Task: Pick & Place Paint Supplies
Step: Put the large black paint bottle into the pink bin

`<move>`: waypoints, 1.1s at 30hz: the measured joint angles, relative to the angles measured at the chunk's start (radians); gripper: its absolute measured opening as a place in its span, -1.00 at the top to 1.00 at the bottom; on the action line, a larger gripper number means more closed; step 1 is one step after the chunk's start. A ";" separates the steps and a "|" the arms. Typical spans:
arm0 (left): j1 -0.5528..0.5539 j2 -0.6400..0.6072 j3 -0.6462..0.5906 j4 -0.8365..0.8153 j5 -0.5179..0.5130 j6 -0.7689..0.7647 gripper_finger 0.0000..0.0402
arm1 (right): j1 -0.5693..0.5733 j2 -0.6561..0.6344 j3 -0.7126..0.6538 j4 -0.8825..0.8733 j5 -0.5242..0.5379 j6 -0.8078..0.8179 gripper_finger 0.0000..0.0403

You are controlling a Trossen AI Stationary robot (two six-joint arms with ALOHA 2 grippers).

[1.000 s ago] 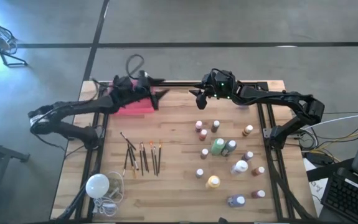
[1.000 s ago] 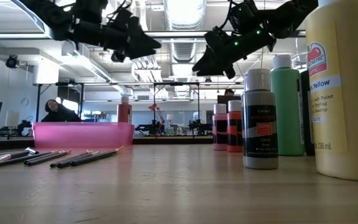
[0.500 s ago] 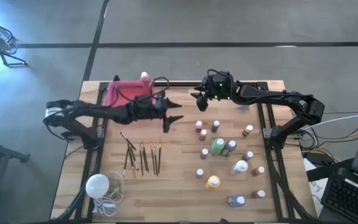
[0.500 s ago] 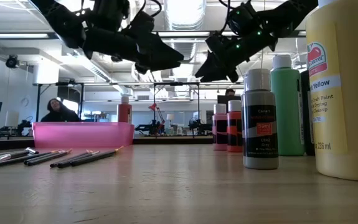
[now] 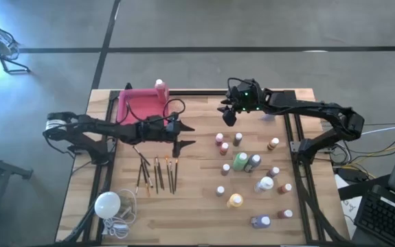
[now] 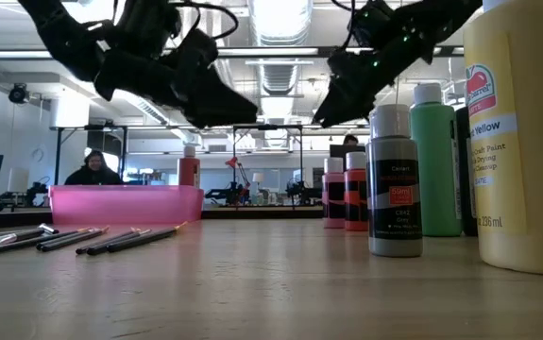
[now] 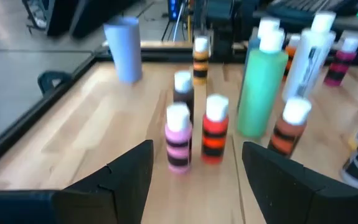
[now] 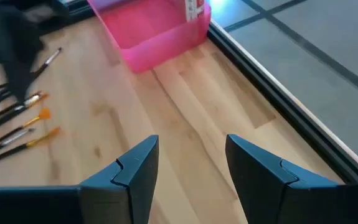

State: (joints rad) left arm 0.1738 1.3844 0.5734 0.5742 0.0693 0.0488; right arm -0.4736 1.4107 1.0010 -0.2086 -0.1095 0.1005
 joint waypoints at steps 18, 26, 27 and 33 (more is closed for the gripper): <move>0.001 -0.022 -0.013 0.031 -0.008 0.009 -0.25 | 0.333 -0.337 0.023 -0.312 0.080 0.031 0.01; 0.001 -0.026 -0.013 0.028 -0.008 0.008 -0.25 | 0.470 -0.389 0.017 -0.475 0.197 0.144 -0.01; 0.001 -0.026 -0.013 0.027 -0.008 0.008 -0.25 | 0.487 -0.391 0.017 -0.506 0.217 0.170 -0.02; 0.001 -0.026 -0.013 0.026 -0.008 0.010 -0.25 | 0.569 -0.396 0.016 -0.652 0.321 0.303 -0.08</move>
State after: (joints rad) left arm 0.1749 1.3582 0.5606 0.6000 0.0616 0.0588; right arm 0.0952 1.0145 1.0168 -0.8607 0.2112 0.4036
